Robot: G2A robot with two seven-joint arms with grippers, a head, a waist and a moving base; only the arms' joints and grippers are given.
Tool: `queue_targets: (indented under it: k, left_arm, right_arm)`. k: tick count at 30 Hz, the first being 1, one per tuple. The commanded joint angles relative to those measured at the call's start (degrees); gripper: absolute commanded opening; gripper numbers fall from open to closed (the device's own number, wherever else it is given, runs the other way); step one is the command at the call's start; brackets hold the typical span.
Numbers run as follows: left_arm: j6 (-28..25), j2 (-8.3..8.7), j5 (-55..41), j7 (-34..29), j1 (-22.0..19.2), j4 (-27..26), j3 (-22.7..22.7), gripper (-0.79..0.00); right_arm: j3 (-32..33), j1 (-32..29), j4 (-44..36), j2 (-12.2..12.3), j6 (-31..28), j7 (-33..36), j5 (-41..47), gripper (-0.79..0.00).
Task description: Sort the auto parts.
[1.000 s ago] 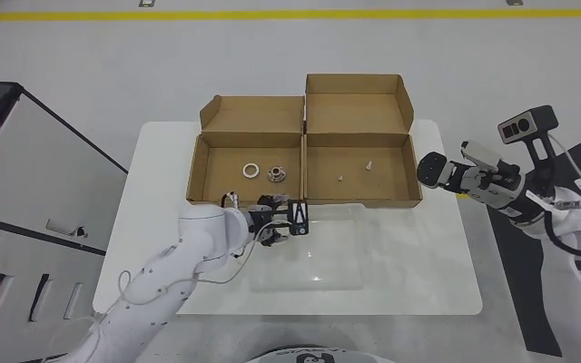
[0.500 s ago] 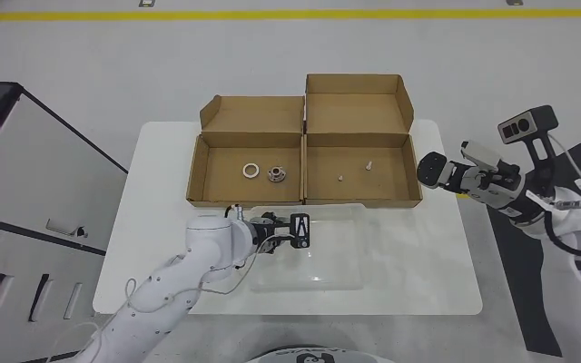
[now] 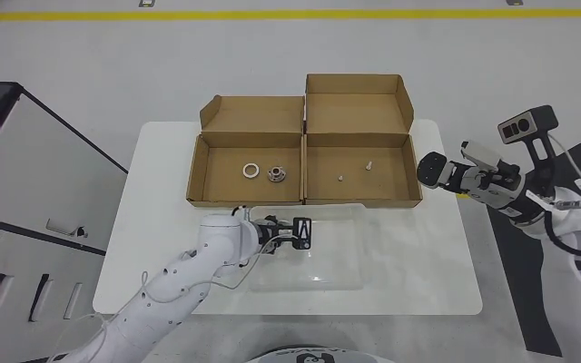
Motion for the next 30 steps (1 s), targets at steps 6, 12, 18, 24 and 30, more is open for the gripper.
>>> queue_targets:
  k: [6, 12, 18, 24, 30]
  left_arm:
    - [0.7, -0.38, 1.5, 1.1, -1.7, 2.1, 1.7, -0.57]
    - [1.2, -0.59, 2.7, 2.2, -2.5, 3.2, 2.6, -0.585]
    - [1.4, -0.77, 3.5, 3.1, -3.4, 4.3, 3.3, -0.616]
    - [1.0, -0.96, 4.4, 3.5, -4.0, 5.4, 4.2, -0.619]
    - [0.7, -1.09, 5.2, 3.7, -4.4, 6.0, 4.8, -0.625]
  right_arm:
    - [0.0, 0.0, 0.0, 0.0, 0.0, 0.0, 0.0, 0.0]
    - [0.0, 0.0, 0.0, 0.0, 0.0, 0.0, 0.0, 0.0]
    - [0.0, 0.0, 0.0, 0.0, 0.0, 0.0, 0.0, 0.0]
    - [0.0, 0.0, 0.0, 0.0, 0.0, 0.0, 0.0, 0.0]
    - [0.0, 0.0, 0.0, 0.0, 0.0, 0.0, 0.0, 0.0]
